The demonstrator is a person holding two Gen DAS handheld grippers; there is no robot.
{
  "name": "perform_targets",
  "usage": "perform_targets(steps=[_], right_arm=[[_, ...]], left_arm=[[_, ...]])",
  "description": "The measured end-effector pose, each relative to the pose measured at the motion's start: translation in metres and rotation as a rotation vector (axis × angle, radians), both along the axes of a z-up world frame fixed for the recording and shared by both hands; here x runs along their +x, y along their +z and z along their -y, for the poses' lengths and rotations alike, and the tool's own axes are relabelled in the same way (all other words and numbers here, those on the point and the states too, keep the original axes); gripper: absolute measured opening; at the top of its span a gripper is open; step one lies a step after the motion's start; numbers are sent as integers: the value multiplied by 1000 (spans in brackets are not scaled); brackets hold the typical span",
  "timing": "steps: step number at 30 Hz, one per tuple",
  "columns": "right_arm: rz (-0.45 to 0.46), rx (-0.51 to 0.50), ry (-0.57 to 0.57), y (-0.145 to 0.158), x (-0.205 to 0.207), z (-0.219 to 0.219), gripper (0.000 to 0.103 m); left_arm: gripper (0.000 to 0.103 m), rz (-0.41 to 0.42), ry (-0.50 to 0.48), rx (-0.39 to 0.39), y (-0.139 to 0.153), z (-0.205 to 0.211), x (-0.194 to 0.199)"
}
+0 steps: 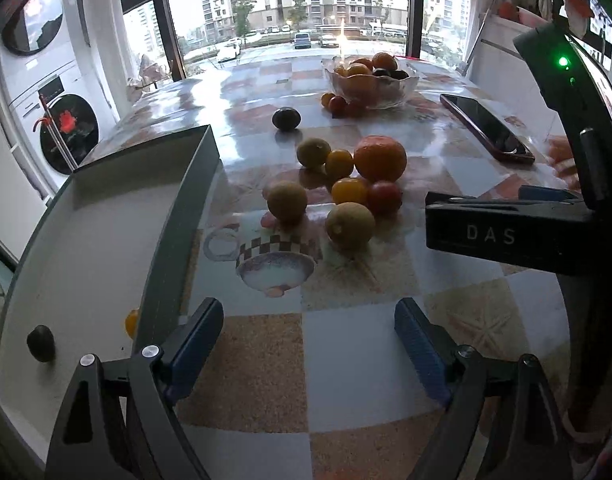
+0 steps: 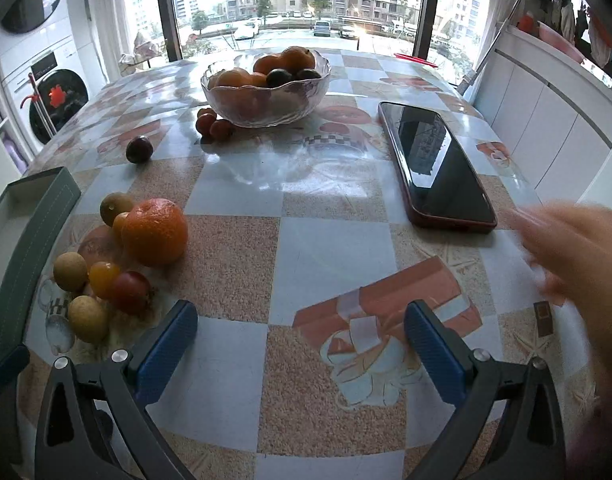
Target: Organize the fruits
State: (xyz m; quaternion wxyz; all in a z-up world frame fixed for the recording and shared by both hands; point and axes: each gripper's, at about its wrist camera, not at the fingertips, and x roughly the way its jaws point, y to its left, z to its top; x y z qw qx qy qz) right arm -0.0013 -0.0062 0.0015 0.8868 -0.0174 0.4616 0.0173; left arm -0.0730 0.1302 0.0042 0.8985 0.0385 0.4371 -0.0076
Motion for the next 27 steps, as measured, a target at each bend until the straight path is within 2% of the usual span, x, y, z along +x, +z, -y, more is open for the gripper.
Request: perform_targets(steps=[4, 5, 6, 27], right_arm=[[0, 0, 0, 0, 0, 0, 103], [0, 0, 0, 0, 0, 0, 103], [0, 0, 0, 0, 0, 0, 103], [0, 1, 0, 0, 0, 0, 103]], left_arm=[[92, 2, 7, 2, 0, -1, -1], [99, 0, 17, 10, -1, -1, -2], [102, -7, 27, 15, -2, -2, -1], [102, -12, 27, 9, -2, -3, 0]])
